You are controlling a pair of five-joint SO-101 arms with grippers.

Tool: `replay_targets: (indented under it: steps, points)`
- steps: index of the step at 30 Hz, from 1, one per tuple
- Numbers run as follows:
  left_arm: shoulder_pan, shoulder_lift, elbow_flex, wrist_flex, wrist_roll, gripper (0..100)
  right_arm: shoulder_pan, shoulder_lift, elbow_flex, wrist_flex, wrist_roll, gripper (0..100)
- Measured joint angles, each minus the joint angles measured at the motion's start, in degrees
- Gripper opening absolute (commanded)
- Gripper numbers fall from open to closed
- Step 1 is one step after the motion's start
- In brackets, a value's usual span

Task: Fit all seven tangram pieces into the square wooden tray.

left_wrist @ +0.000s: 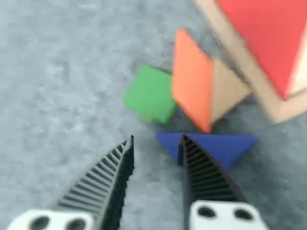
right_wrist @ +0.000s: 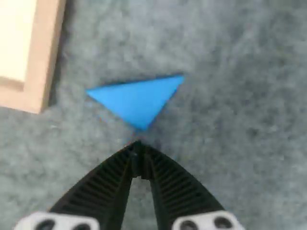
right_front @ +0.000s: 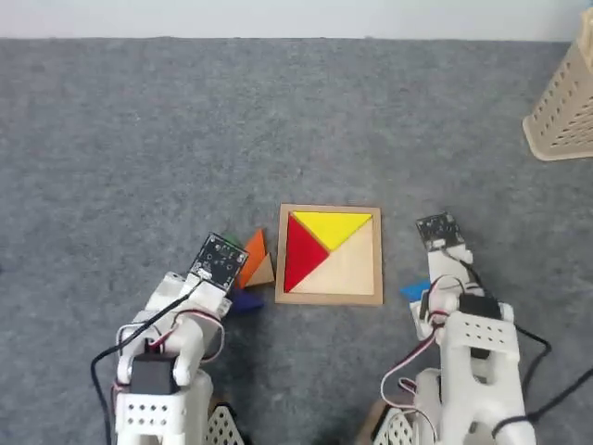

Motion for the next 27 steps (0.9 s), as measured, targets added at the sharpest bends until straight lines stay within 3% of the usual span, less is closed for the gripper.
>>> replay_targets:
  steps: [3, 10, 15, 24, 27]
  points:
    - [-1.14, 0.0, -2.46, -2.11, -6.15, 15, 0.79, -0.35, 0.18, -0.79, 1.14, 0.9]
    - [-5.45, 4.04, -16.18, -2.81, -5.63, 15, 1.14, -0.35, 0.35, -0.97, 1.32, 0.7]
    - [-4.75, 24.0, -28.22, -2.81, -2.11, 15, 1.14, -0.35, 0.88, -1.32, 1.32, 0.7]
    - [9.85, 69.71, -51.96, -1.14, 6.59, 15, 1.14, -0.7, 1.05, -1.49, 1.32, 0.7]
    - [11.43, 82.9, -57.23, -2.64, 11.6, 18, 1.14, -0.79, 1.05, -1.49, 1.32, 0.7]
